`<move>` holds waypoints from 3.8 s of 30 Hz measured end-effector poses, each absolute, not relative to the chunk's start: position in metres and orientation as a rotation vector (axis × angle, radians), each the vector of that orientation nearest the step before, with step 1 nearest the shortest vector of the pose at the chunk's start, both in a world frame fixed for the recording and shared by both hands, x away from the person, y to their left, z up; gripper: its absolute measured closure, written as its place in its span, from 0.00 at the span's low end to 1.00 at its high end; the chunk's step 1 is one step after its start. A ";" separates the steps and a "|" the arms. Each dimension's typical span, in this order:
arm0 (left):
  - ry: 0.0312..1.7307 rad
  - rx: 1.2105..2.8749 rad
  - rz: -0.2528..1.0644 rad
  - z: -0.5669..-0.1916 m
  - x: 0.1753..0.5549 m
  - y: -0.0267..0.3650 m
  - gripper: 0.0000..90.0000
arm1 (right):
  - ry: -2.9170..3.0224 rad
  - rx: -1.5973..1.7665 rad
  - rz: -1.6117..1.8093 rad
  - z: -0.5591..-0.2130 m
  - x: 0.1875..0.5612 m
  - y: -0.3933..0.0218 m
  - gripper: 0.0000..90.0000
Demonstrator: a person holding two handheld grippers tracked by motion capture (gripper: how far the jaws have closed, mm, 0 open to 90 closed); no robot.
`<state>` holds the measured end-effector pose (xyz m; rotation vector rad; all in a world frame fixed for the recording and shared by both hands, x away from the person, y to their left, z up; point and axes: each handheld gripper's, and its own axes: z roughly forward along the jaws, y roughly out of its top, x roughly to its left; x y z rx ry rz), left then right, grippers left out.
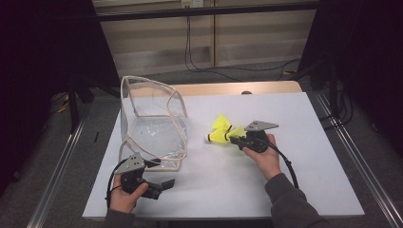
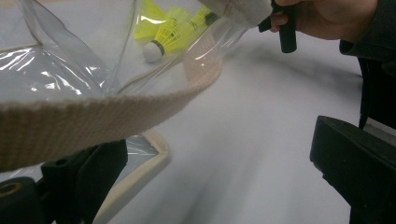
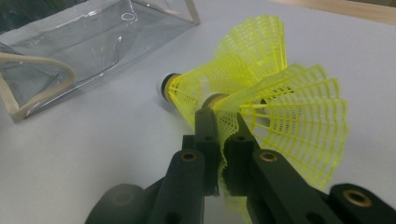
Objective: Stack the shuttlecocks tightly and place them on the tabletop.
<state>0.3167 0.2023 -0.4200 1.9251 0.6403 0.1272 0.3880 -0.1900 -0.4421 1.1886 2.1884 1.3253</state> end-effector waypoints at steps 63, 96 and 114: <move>0.638 1.934 0.130 -0.420 0.316 0.202 0.05 | 2.257 1.209 1.211 -0.450 0.377 -0.198 0.72; 0.640 1.928 0.131 -0.419 0.316 0.202 0.05 | 2.246 1.154 1.233 -0.449 0.374 -0.204 0.99; 0.641 1.928 0.131 -0.419 0.316 0.202 0.05 | 2.229 1.121 1.286 -0.438 0.376 -0.202 1.00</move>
